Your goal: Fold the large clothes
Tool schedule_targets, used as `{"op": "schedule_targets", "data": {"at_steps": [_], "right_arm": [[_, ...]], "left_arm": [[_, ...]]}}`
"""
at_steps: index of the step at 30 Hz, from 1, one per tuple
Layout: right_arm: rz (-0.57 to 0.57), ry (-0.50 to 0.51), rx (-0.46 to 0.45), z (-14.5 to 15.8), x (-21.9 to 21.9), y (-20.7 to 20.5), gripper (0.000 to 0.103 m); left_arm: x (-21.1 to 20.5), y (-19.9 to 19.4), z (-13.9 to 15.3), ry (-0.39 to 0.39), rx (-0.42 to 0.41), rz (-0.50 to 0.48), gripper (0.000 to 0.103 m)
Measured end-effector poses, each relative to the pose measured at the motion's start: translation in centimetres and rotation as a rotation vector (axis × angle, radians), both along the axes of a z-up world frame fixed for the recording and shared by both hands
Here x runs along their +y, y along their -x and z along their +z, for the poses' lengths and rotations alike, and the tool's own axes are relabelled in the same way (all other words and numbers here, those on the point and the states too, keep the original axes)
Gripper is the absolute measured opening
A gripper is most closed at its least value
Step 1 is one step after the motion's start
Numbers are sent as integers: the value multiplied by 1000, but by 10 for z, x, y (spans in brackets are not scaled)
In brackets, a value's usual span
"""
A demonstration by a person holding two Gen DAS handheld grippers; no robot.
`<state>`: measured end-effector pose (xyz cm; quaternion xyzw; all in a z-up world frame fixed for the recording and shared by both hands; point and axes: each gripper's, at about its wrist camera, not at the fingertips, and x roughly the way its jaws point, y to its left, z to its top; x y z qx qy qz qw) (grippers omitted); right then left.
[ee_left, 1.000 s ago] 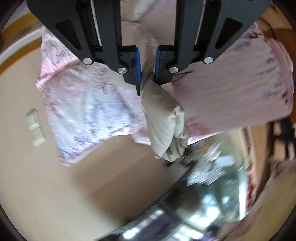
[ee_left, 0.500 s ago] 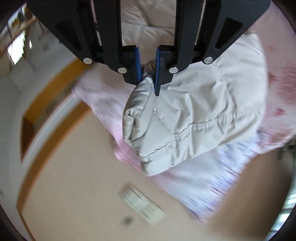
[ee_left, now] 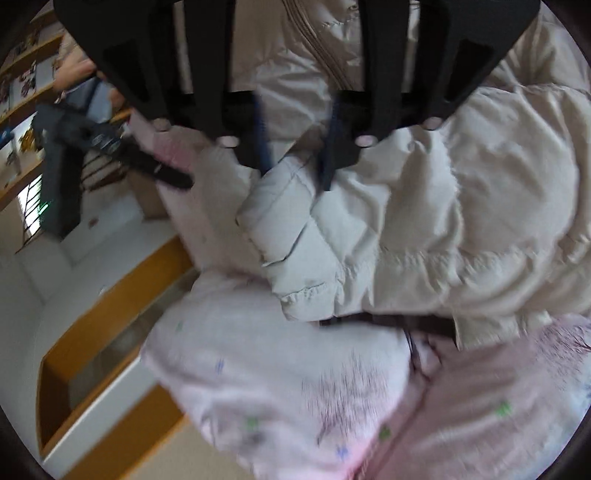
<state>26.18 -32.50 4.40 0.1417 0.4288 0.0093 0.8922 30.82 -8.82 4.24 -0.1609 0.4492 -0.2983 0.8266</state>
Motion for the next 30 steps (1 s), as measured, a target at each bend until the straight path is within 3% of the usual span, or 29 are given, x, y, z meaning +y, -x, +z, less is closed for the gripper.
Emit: {"op": "schedule_targets", "data": {"at_steps": [1,4,9,16,19,21,22,23,27,30], "right_arm": [[1,-7,2,0,0,-1,49],[11,-55,11,-1,0,-6,49],[65,-179,41,-6,10,-19,49],[158,-287,144,-32,41,-43,49],[182,-292,179,-43,56,-51,49],[209,-294,198,-51,67,-57,39],[217,-291,201,-53,72,-58,20],[212,-271,189,-52,77,-57,15],[143,-225,88,-37,71,-48,10],[58,-208,114,-46,57,-48,10]], "left_arm": [[-6,-4,-5,-12,8,-13,67],[-9,2,-4,-29,-21,-23,87],[26,27,24,-27,-97,-11,100],[123,71,36,-107,-185,207,101],[164,89,30,-193,-194,307,101],[186,92,22,-267,-182,364,101],[195,91,18,-301,-171,389,101],[203,92,14,-322,-159,408,101],[231,98,4,-361,-127,475,101],[248,104,-1,-370,-122,513,101]]}}
